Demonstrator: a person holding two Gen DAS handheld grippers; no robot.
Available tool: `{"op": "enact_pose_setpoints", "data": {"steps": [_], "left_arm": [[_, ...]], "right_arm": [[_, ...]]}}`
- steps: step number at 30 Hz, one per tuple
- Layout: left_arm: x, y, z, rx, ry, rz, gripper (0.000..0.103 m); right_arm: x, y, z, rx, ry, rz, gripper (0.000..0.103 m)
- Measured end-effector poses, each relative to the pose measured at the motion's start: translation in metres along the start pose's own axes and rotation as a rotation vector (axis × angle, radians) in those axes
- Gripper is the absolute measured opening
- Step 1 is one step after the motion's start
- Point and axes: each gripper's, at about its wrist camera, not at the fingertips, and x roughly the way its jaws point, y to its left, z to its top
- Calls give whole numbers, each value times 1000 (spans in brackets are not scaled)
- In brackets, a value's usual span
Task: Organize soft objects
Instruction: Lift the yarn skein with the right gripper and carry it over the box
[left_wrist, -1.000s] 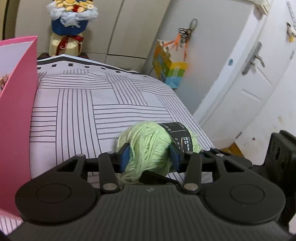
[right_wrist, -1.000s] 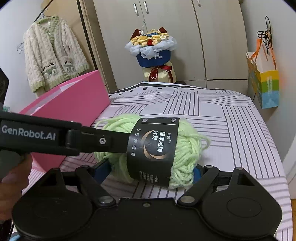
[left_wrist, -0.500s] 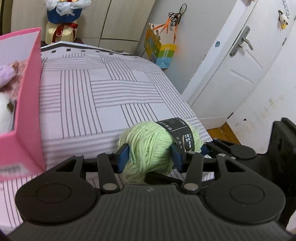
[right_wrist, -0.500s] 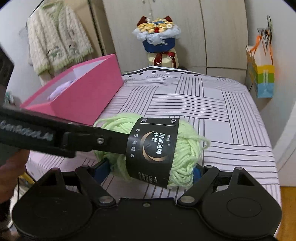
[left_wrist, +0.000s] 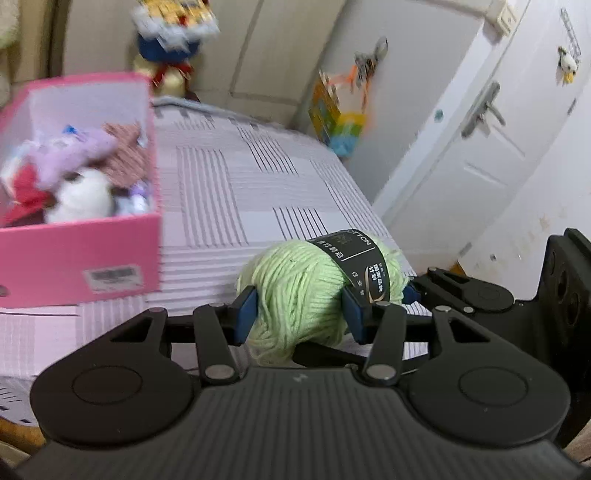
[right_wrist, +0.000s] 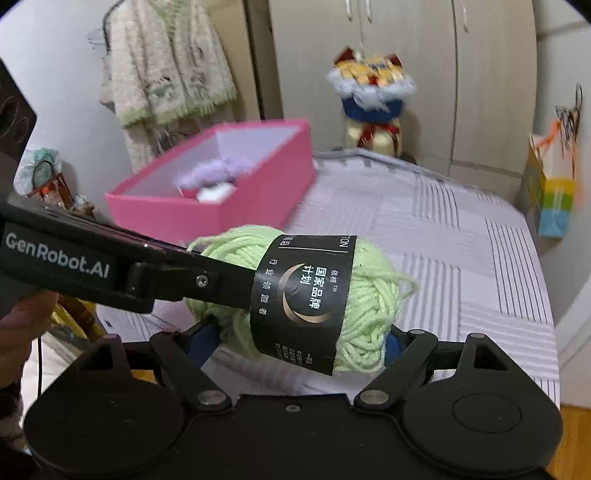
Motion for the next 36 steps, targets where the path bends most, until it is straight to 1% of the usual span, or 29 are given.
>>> {"op": "enact_pose_setpoints", "data": {"steps": [3,7,13,17,23,30,33,36], "left_arm": [[-28,3,-5,13,-85,58,48],[-57,11,-7,10,-165,106,48],[-80,20,-2,37,-239,185,48],[-89,35,6,35,-272,221,49],[-84,66,31,33,-275,259,49],[-69,110,65,-21,-241,251,50],[-58,129,81,-42,-219,267,50],[-48,147,92,-69,-188,287,50]], "right_arm": [[-2,16,8,-30,-47,31,88],[-4,35,23,-85,-100,97,88],[5,59,42,-127,-157,159,88],[18,69,58,-140,-178,187,88],[50,76,82,-123,-177,214,88],[90,77,113,-127,-146,214,86],[112,75,127,-110,-100,230,85],[134,74,137,-79,-36,257,85]]}}
